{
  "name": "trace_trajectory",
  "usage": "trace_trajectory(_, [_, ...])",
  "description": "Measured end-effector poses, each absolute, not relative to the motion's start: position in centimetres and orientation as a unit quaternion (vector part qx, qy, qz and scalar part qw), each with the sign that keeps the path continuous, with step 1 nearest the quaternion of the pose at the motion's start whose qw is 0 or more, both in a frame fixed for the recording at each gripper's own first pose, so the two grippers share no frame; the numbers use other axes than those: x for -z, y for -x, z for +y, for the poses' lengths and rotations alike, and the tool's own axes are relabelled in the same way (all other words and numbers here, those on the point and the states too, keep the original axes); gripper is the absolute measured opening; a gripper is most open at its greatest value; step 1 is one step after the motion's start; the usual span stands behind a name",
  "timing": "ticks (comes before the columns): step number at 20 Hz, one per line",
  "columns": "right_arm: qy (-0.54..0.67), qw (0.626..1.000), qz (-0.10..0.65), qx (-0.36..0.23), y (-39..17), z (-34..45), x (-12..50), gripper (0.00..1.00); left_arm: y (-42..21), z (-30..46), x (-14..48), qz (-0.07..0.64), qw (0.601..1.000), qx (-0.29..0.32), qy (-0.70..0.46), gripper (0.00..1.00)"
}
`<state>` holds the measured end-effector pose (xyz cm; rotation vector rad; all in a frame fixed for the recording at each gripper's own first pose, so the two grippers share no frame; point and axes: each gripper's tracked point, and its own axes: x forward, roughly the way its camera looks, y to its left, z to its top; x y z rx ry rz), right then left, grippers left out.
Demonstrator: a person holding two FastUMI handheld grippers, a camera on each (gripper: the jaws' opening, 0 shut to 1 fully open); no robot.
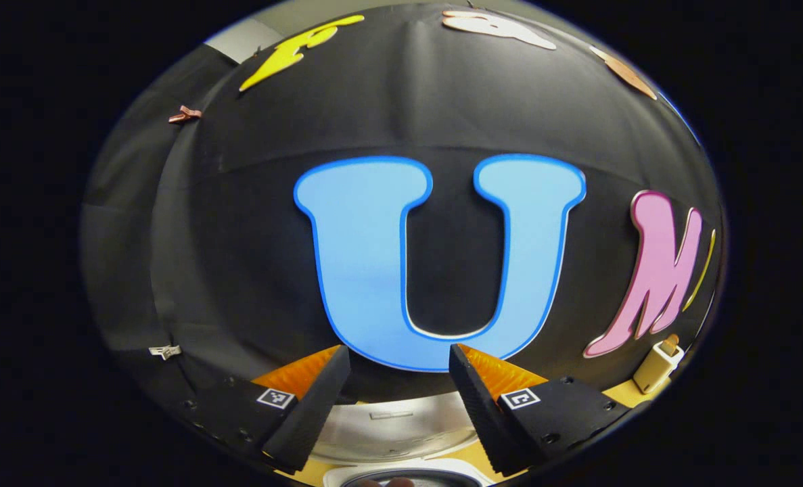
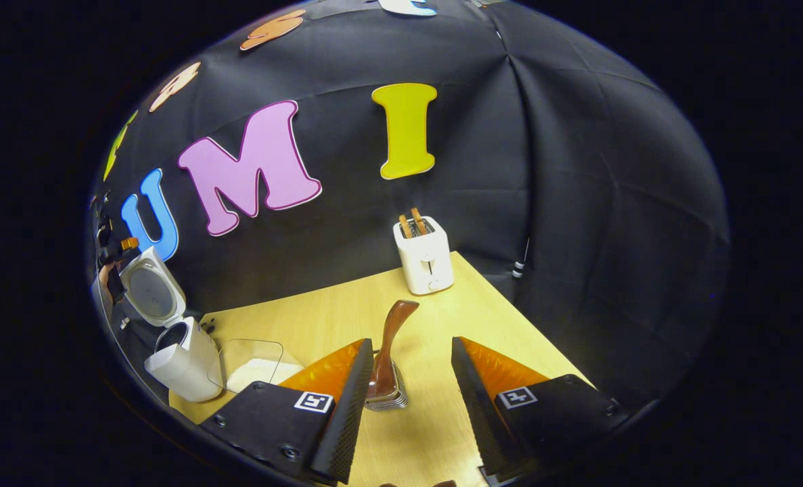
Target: Close the left gripper, press the button to open the rice cooker; take a wooden spoon from the chopstick holder with the right hand, scoop a spoonful of rice and pour it into the rice cooker, then put the wooden spoon back into the chopstick holder.
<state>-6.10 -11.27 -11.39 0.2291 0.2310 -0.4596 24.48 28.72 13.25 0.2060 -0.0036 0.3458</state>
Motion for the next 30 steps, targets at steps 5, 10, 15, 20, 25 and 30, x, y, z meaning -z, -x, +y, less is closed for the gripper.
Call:
trace_trajectory(5, [-0.109, 0.961, 0.108, 0.232, 6.0, -11.5, 10.6, 0.73, -23.0, 28.1, -11.2, 0.025, 0.978, -0.182, -0.094, 0.98])
trace_trajectory(10, [-0.101, 0.966, 0.104, 0.215, 4.0, -11.2, 10.5, 0.73, -18.4, 25.3, -8.6, 0.024, 0.979, -0.182, -0.092, 0.99])
trace_trajectory(15, [-0.108, 0.967, 0.109, 0.205, 2.8, -11.6, 10.6, 0.73, -13.3, 22.6, -3.5, 0.036, 0.977, -0.191, -0.082, 0.99])
trace_trajectory(20, [-0.105, 0.966, 0.112, 0.206, 2.6, -12.6, 10.8, 0.73, -10.1, 21.2, 2.0, 0.058, 0.976, -0.199, -0.072, 0.99])
trace_trajectory(25, [-0.107, 0.966, 0.119, 0.204, 2.4, -12.7, 11.0, 0.73, -8.6, 21.4, 7.2, 0.106, 0.970, -0.212, -0.059, 0.98])
trace_trajectory(30, [-0.105, 0.967, 0.120, 0.197, 2.1, -12.3, 10.9, 0.73, -8.3, 21.8, 10.5, 0.143, 0.964, -0.218, -0.055, 0.99])
